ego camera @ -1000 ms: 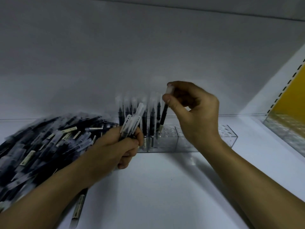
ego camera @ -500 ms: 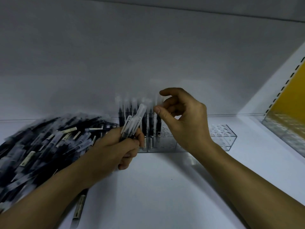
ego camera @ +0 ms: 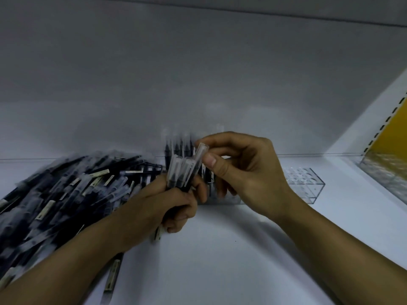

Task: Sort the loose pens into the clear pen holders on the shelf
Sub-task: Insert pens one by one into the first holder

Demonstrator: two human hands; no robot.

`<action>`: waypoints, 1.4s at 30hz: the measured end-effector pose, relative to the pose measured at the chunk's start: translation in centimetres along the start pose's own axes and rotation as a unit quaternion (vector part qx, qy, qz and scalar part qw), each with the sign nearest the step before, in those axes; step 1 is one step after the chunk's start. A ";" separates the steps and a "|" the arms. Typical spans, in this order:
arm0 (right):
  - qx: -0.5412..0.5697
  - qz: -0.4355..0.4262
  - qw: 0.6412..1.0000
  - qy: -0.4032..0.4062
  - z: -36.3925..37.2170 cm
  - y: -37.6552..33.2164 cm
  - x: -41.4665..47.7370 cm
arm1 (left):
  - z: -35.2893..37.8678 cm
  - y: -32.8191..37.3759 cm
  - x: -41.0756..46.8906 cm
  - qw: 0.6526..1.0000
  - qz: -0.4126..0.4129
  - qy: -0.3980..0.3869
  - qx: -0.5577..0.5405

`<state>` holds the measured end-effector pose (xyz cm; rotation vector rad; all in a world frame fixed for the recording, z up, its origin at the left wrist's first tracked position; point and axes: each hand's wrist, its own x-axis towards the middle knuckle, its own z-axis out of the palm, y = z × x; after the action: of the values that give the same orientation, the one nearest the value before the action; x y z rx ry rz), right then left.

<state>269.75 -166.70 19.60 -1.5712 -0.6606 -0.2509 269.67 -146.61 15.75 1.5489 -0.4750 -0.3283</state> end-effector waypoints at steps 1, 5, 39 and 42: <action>0.012 0.008 1.000 0.001 -0.1 -0.2 0.0 | -0.2 -0.4 0.2 1.000 0.009 0.000 0.005; 0.020 0.025 0.999 -0.011 -0.3 -0.2 0.1 | -0.4 -0.6 0.1 1.000 0.012 0.006 0.027; -0.250 -0.098 0.952 0.149 -2.9 1.1 1.4 | 0.1 0.3 1.1 0.995 0.032 0.021 0.088; -0.295 -0.114 0.939 0.133 -2.8 1.3 1.4 | 0.0 0.0 1.1 0.994 0.019 0.029 0.099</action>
<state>272.19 -168.99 19.56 -1.9774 -0.5803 -0.8869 270.67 -147.13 15.83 1.7341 -0.5035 -0.2104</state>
